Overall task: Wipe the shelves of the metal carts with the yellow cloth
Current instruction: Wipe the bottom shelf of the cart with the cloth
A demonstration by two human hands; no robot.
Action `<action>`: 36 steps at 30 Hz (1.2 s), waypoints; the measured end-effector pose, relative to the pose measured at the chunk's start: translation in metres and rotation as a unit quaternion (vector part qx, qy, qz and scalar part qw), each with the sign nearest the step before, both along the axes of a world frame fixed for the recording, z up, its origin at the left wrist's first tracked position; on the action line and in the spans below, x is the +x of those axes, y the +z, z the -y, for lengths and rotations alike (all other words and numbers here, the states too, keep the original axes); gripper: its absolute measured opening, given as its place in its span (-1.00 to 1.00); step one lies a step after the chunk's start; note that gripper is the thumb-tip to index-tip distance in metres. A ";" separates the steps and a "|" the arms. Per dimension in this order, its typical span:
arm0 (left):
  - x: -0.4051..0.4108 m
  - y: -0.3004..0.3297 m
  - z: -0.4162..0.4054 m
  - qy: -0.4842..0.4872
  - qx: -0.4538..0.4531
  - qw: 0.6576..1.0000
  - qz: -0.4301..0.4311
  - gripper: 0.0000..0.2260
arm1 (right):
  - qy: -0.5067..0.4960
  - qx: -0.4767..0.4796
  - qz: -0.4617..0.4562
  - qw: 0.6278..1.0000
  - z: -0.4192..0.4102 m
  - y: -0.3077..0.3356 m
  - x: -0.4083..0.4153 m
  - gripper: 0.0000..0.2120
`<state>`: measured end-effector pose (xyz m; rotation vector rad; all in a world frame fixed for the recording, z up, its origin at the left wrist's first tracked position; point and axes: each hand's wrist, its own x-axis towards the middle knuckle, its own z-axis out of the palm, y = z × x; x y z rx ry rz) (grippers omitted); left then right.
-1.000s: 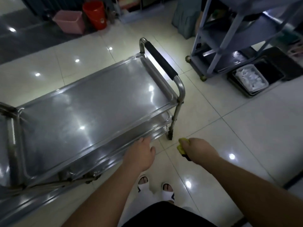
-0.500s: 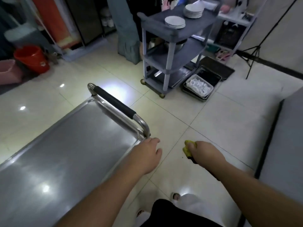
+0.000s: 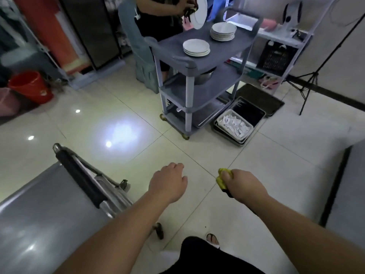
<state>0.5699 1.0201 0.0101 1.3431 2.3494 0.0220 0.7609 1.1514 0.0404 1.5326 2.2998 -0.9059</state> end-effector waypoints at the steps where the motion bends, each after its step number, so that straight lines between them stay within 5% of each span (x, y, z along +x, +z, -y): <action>1: -0.004 0.001 -0.014 0.012 -0.004 1.000 -0.002 -0.55 | 0.020 -0.003 -0.008 1.000 -0.019 0.002 -0.008 -0.63; 11: -0.098 -0.009 -0.092 0.140 -0.008 0.990 0.016 -0.54 | 0.272 0.031 0.035 0.961 -0.140 0.014 -0.145 -0.64; 20: -0.275 -0.014 -0.175 0.195 0.014 0.981 0.007 -0.56 | 0.299 0.069 0.033 0.951 -0.231 -0.017 -0.354 -0.56; 23: -0.339 -0.006 -0.189 0.200 -0.002 0.979 -0.027 -0.59 | 0.397 0.106 0.063 0.909 -0.253 -0.011 -0.422 -0.77; 32: -0.492 -0.005 -0.197 0.320 -0.018 0.947 -0.019 -0.56 | 0.579 0.180 0.096 0.789 -0.302 -0.033 -0.635 -0.74; 34: -0.526 -0.008 -0.196 0.364 -0.025 0.931 -0.024 -0.56 | 0.589 0.170 0.069 0.787 -0.308 -0.034 -0.686 -0.85; 36: -0.558 -0.007 -0.194 0.415 -0.026 0.909 -0.034 -0.56 | 0.564 0.138 0.039 0.813 -0.314 -0.035 -0.739 -0.65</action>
